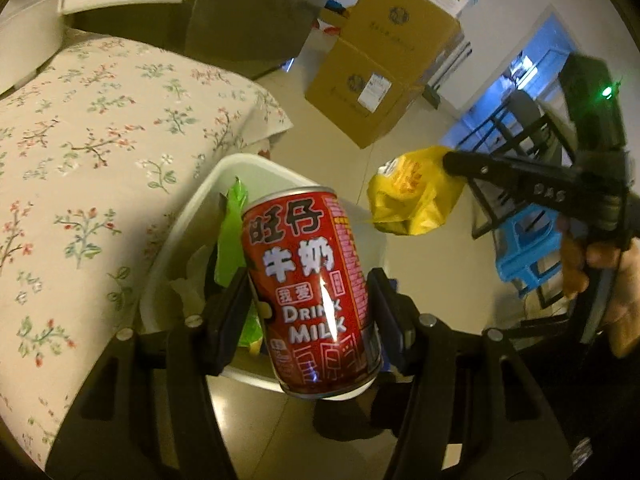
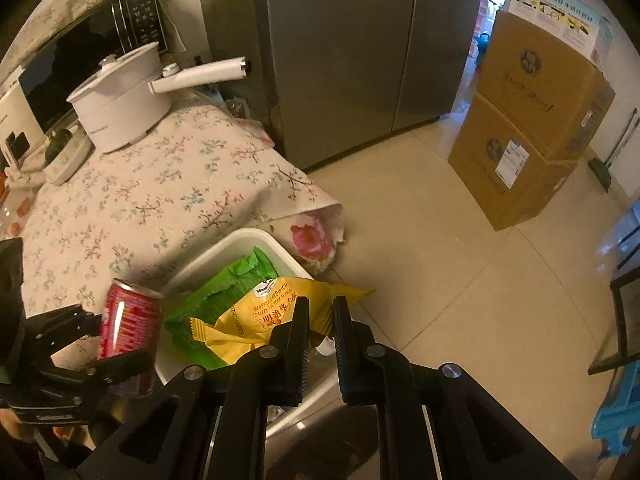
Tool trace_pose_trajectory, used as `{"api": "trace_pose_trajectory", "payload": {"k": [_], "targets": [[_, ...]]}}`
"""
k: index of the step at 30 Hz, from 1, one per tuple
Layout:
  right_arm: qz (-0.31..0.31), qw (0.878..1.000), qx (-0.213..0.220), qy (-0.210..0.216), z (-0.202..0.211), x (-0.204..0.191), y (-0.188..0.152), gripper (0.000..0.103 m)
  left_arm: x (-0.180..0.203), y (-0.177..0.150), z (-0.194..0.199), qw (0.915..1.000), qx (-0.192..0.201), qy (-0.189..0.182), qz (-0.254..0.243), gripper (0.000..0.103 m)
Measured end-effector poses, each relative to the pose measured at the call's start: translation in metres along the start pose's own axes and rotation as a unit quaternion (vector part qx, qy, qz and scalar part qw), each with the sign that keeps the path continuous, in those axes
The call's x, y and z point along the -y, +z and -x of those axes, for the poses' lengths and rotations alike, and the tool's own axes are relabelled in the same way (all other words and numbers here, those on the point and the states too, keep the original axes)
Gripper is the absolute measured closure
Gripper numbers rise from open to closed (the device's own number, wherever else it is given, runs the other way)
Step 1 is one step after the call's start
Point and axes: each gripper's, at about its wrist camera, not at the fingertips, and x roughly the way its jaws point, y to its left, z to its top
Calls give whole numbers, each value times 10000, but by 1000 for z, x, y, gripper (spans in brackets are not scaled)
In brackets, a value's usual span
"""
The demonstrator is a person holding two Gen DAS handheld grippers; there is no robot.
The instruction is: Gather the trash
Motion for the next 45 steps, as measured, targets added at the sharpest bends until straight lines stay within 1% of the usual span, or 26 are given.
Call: {"api": "trace_pose_trajectory", "payload": {"k": [1,3,5,9,11,13,17,20,21,23,24,25,26,27,29,31,33,35,37,38,40,42,43,45], "targets": [[7,10000,-21,-15,-1,0,-1,91,-1,0,-2,10000,-52,40,-15,43],[8,10000,-52,-26,-3,0,-1,91,-3,1,-1,9999,-91,119,-3,37],[13,10000,-74,-31,-5,-1,-2,90,-4,3,8,9998,-15,196,2,24],[49,9999,-101,-38,-7,-5,-1,90,-9,8,26,9995,73,316,47,21],[86,9999,-133,-33,-10,-9,0,90,-13,8,35,9985,87,534,35,14],[155,9997,-173,-29,-13,-15,1,90,-16,5,46,9970,161,760,10,13],[348,9990,-265,-70,-19,-29,1,90,-29,0,63,9943,227,1023,176,5],[427,9985,-316,-100,-24,-36,2,89,-37,-5,75,9914,336,1225,310,4],[421,9986,-318,-67,-25,-37,2,87,-39,-7,78,9903,340,1298,350,3],[380,9988,-306,1,-26,-39,4,78,-42,-11,84,9880,356,1445,422,3],[338,9989,-311,-33,-26,-39,5,62,-43,-13,88,9869,391,1498,455,2],[277,9992,-282,-73,-24,-38,5,45,-44,-16,92,9860,413,1539,484,2],[223,9995,-229,-77,-22,-37,6,40,-44,-18,95,9855,428,1563,503,2],[161,9998,-151,-21,-18,-37,7,37,-43,-21,99,9841,474,1627,525,2],[66,9999,-83,58,-12,-36,8,36,-41,-26,105,9795,490,1883,521,2],[-61,9999,-10,99,-5,-37,8,34,-38,-31,112,9730,536,2181,536,2],[-70,9998,111,122,6,-43,8,34,-36,-37,120,9672,600,2392,607,2],[55,9996,261,65,17,-53,6,33,-32,-40,131,9629,715,2524,642,2],[319,9977,573,146,38,-71,1,31,-23,-43,145,9576,923,2655,630,2],[415,9962,725,225,48,-78,-2,29,-18,-46,151,9538,1040,2746,636,2],[508,9926,1051,327,70,-92,-14,17,-8,-52,164,9429,1296,2996,660,2],[605,9891,1303,312,86,-105,-27,15,-3,-59,175,9343,1477,3163,725,2],[673,9875,1398,280,92,-111,-33,15,1,-64,181,9281,1583,3281,771,2],[744,9845,1575,223,101,-119,-44,13,5,-73,190,9201,1703,3432,820,2]]}}
